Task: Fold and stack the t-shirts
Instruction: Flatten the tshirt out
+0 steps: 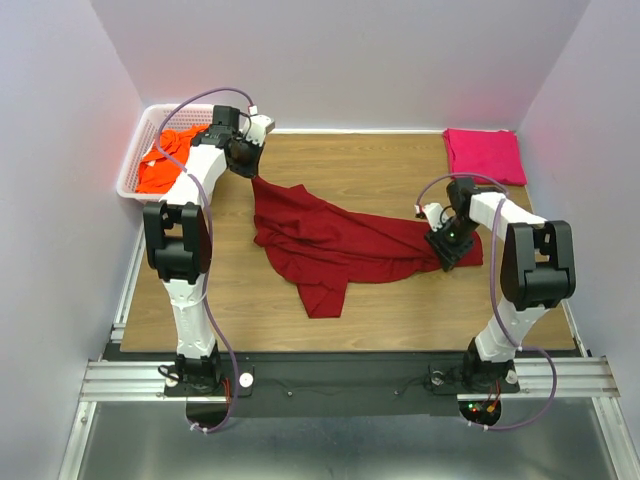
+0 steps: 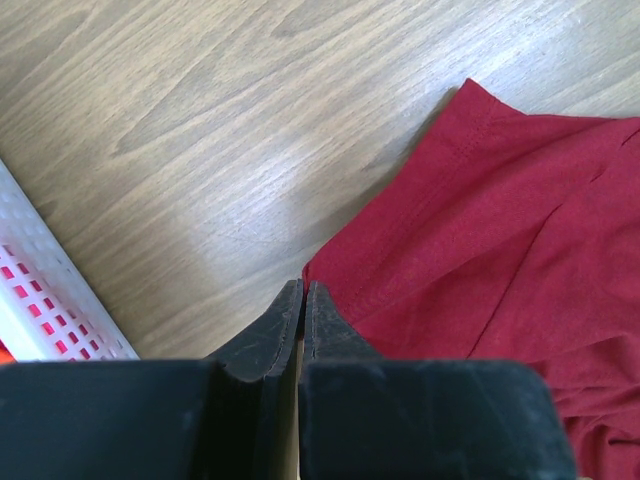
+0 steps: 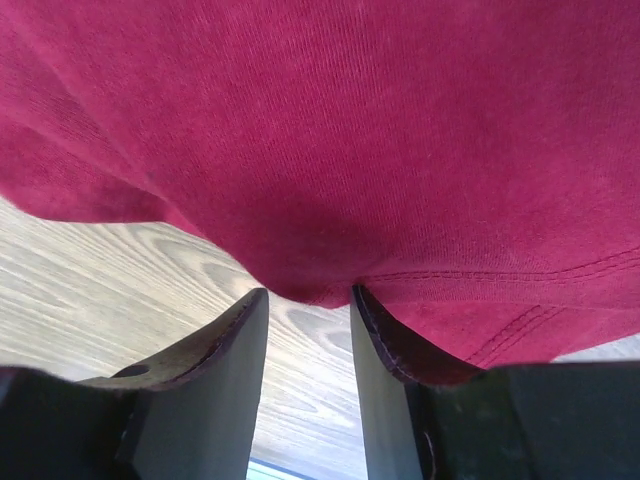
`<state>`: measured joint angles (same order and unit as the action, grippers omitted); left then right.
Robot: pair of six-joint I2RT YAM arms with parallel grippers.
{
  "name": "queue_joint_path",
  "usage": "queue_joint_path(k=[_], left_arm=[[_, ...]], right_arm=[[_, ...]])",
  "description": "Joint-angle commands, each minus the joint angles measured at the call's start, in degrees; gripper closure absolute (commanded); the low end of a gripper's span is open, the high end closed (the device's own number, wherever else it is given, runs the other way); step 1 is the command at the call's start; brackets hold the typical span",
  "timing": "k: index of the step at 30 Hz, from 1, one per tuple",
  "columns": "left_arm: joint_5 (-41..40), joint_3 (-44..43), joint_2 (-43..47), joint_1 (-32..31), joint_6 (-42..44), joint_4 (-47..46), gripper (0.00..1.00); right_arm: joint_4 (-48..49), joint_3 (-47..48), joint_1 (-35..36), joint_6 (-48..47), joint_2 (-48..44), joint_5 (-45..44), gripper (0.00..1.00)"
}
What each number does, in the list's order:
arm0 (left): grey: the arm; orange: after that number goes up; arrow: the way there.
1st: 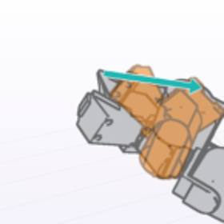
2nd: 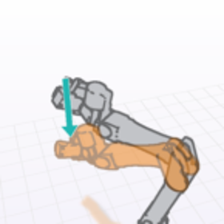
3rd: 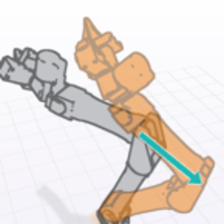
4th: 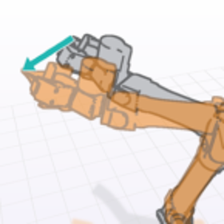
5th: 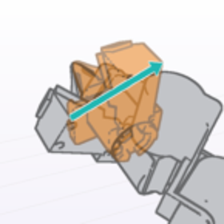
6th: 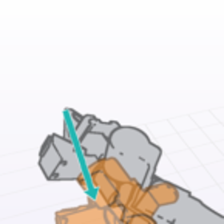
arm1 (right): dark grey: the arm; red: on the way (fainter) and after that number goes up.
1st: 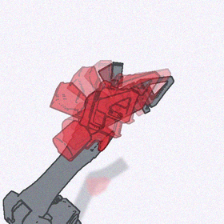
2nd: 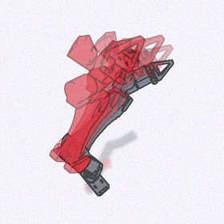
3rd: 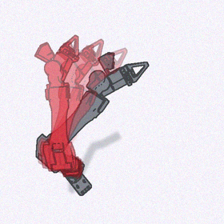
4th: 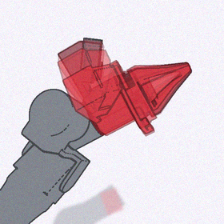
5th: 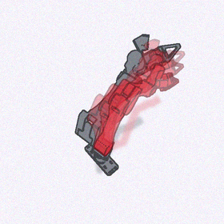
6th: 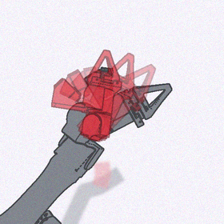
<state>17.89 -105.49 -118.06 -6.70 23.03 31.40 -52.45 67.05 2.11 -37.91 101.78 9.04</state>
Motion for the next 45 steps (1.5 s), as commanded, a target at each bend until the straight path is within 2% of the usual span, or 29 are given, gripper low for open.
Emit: queue_joint_path(k=[1, 7, 10, 11, 17, 26, 27, 30, 38, 45], left_arm=[[0.13, 0.29, 4.15, 0.11, 0.26, 0.6, 1.0], [-0.05, 1.17, 4.59, 0.2, 0.62, 0.59, 1.0], [0.04, 1.08, 4.59, 0.2, 0.79, 0.6, 1.0], [0.13, 0.9, 4.42, 0.2, 0.71, 0.68, 1.0], [0.3, 0.81, 5.12, 0.28, 1.14, 1.12, 1.0], [2.5, -1.99, 7.49, 2.57, 0.0, 2.61, 1.0], [3.46, -6.09, 8.71, 3.53, -0.7, 2.7, 1.0], [4.08, -9.62, 9.6, 4.24, -2.01, 2.36, 1.0], [5.23, -19.48, 15.22, 5.47, -6.41, -2.3, 1.0], [2.42, -20.37, 23.13, 5.64, -7.21, -9.76, 1.0]], right_arm=[[2.78, -1.04, 0.35, -0.32, -0.17, -2.27, 0.57], [3.84, -1.65, 0.35, -1.9, -1.58, -5.87, 0.64], [4.37, -2.01, 0.35, -2.96, -2.37, -7.1, 0.71], [4.37, -1.92, 0.35, -3.13, -2.37, -7.37, 0.78], [4.02, 0.01, 0.35, -2.78, -4.39, -7.54, 0.99], [1.91, 7.21, -0.35, -1.38, -10.37, -7.63, 1.0], [1.91, 14.7, -1.66, -0.16, -10.63, -7.63, 0.99], [2.52, 18.72, -2.54, 1.08, -9.76, -7.19, 0.99], [5.6, 37.69, -5.8, 5.65, -8.61, -8.25, 0.99], [11.21, 44.39, -6.59, 8.03, -12.56, -10.97, 1.0]])
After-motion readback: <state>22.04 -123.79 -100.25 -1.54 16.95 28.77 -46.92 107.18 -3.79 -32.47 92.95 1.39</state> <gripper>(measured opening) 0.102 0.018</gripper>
